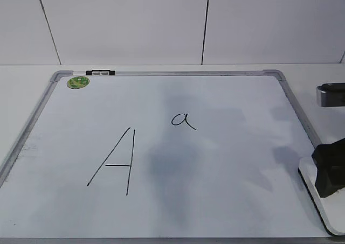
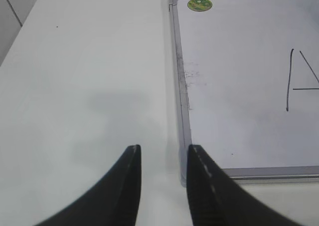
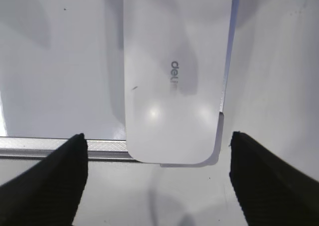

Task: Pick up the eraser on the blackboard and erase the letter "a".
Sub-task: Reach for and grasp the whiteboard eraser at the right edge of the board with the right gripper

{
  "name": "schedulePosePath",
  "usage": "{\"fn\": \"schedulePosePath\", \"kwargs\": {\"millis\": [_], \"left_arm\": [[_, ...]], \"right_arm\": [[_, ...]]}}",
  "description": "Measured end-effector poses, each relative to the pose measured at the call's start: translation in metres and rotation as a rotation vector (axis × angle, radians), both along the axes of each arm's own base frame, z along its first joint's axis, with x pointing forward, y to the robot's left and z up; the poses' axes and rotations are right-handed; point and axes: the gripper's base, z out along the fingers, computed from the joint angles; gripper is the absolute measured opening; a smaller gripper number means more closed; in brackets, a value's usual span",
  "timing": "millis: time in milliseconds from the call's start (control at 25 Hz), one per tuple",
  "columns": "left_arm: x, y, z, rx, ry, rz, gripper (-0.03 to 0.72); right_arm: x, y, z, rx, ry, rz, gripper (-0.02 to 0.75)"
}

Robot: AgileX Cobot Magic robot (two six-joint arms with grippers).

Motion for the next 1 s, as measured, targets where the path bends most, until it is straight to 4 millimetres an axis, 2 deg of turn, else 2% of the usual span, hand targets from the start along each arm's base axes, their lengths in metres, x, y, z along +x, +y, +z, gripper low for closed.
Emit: {"fn": "schedulePosePath", "kwargs": {"millis": [440,1000], "left_arm": [[0.000,0.000,0.000,0.000,0.000,0.000,0.235],[0.000,0.000,0.000,0.000,0.000,0.000,0.235]], "right_arm": [[0.015,0.002,-0.020,-0.014,0.001,-0.054,0.675],[0.019,-0.001,-0.027,-0.054,-0.029,-0.089,0.675]]}}
